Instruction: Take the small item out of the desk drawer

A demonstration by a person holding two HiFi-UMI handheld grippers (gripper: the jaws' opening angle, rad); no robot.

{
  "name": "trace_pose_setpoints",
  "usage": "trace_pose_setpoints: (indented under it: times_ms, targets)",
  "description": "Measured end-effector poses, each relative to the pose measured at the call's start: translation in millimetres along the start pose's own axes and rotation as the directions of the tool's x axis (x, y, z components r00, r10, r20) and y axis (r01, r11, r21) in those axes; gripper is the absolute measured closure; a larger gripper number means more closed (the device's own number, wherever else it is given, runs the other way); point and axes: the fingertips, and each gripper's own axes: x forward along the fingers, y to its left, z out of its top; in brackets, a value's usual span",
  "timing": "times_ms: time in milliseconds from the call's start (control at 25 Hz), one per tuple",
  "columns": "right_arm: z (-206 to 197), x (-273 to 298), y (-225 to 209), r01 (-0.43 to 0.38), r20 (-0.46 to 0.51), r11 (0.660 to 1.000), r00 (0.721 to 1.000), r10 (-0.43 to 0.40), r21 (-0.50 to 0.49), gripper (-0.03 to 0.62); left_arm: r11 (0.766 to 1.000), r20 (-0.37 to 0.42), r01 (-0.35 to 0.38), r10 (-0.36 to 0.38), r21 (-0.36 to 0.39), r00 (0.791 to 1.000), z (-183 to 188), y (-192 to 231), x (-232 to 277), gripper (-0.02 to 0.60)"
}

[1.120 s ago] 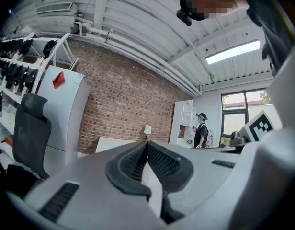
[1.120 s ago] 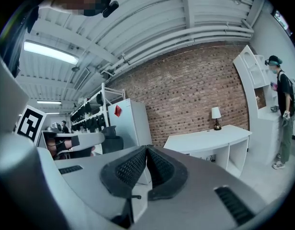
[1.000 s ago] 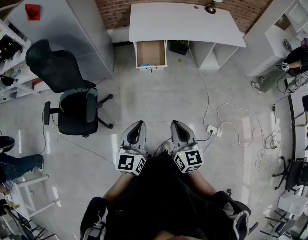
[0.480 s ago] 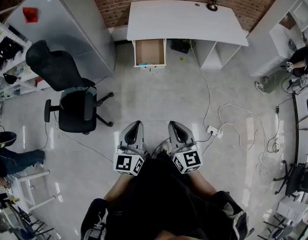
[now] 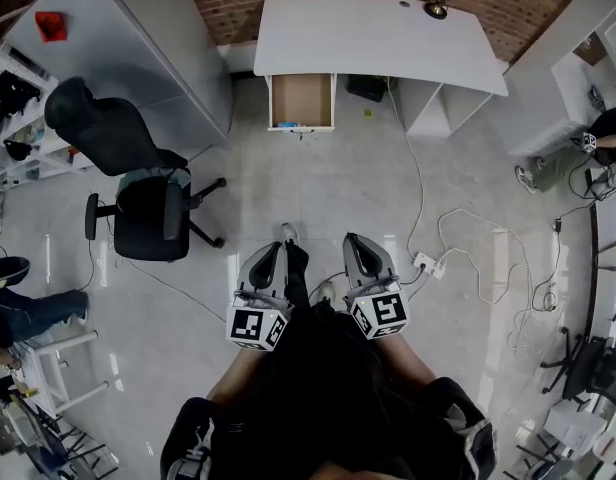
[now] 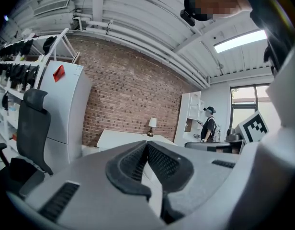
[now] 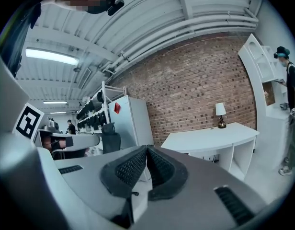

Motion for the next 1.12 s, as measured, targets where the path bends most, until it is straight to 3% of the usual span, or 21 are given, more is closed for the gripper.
trace_pose_setpoints:
  times_ms: [240,800,1120]
  targets:
    - [5,64,-14,0.005,-0.017,1.0,1.0,-0.005,-0.015,0.568,1.0,-0.003,0.004,-0.004,-0.026,1.0,4,49,56,0.572]
    - [44,260,-56,0.074,-0.058,0.997,0.995,-0.075,-0.026,0.568,0.996,-0.028,0.088,-0.088,-0.011,0.996,55,182,215,0.572]
    - [48,332,-90,0.047,-0.086,0.999,0.995,-0.048,-0.015,0.568,0.999,-0.076,0.044,-0.046,-0.033,0.996,46,219,276,0.572]
